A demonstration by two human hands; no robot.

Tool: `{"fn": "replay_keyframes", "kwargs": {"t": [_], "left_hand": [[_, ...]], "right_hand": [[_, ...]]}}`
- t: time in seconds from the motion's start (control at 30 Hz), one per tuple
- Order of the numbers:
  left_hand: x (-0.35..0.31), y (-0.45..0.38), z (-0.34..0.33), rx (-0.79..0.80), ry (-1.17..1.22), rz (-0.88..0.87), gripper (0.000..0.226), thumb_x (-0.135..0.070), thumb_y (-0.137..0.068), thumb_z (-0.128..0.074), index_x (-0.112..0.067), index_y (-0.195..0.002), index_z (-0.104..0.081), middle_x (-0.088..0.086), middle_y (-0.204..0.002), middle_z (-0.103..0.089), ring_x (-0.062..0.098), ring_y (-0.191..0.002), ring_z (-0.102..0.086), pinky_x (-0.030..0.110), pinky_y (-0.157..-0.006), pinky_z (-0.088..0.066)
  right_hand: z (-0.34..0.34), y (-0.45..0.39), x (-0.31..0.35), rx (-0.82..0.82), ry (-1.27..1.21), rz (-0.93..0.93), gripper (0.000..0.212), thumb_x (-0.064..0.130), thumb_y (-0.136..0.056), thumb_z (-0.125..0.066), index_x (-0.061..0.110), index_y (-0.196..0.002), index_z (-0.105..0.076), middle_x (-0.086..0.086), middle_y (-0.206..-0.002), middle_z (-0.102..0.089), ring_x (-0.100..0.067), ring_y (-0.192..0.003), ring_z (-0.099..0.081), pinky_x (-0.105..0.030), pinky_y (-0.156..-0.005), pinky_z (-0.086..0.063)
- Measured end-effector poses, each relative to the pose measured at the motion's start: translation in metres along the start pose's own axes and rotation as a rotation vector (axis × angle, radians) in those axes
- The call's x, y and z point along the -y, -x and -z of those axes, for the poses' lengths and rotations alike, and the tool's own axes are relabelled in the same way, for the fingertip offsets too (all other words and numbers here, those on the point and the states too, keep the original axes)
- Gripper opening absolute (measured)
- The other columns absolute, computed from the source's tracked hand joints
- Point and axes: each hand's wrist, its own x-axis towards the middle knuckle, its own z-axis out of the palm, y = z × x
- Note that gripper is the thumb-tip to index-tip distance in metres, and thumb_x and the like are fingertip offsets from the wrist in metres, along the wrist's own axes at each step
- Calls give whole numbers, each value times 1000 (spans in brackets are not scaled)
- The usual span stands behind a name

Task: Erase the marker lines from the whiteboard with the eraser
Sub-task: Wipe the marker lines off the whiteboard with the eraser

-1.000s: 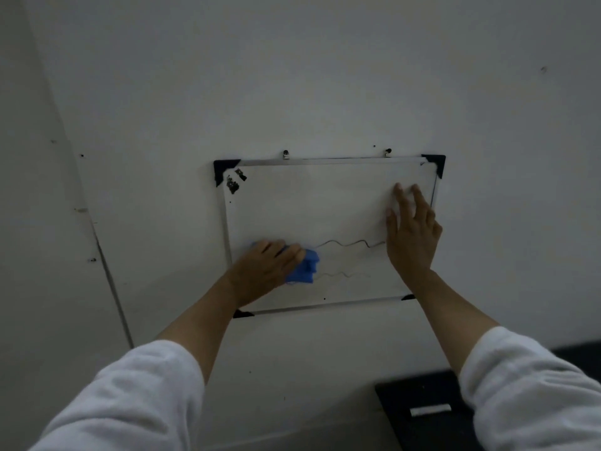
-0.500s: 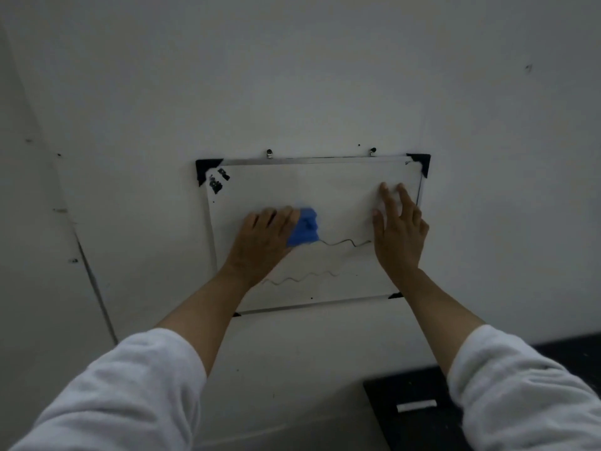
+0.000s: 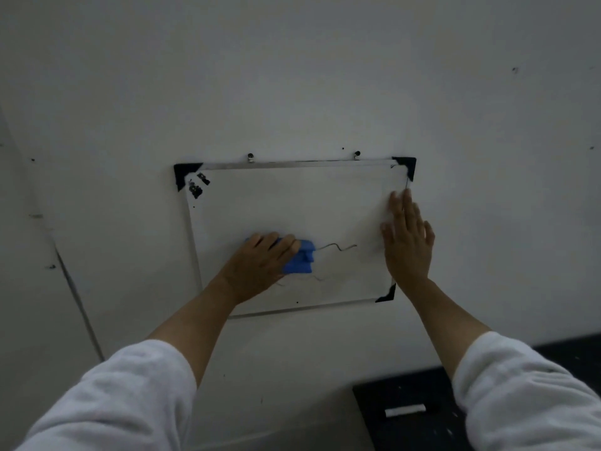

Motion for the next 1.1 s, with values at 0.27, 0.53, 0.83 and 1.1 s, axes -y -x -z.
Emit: {"fn": "replay_keyframes", "kwargs": {"t": [0.27,0.53,0.83,1.1], "left_hand": [[-17,-26,-3,-26,-121,50,45,-26,-86,-59,-10,-126,-45,6,-117,-45,25,-89,-49,35,-69,-37],[12,-54,-2,-66,-107,88,41,-33,-91,-49,-9,-124,-47,7,-116,-46,25,-88,-51,34,-69,-39],[-29,-38,-12,-44,-92,-255,26,-17,-94,-46,-12,-119,-50,2,-110,-54,20,-75,-53,31,-67,-37],[-44,-71,-18,-79,-85,128,45,-31,-83,-64,-12,-121,-51,4,-108,-57,23,-76,-50,34,-67,-35]], "right_hand": [[-2,-2,-7,-4,11,25,58,37,-101,-35,35,-152,-6,8,-160,-1,-20,-145,-16,-45,-113,-20],[1,-11,-19,3,39,91,67,39,-96,-49,36,-150,-10,3,-160,-11,-27,-137,-26,-40,-109,-23],[0,-13,-21,-21,33,103,65,39,-95,-51,33,-149,-17,-1,-158,-18,-27,-131,-26,-42,-106,-26],[-4,-14,-24,-14,18,107,68,40,-93,-53,34,-150,-16,0,-158,-16,-28,-132,-26,-44,-107,-28]]}}
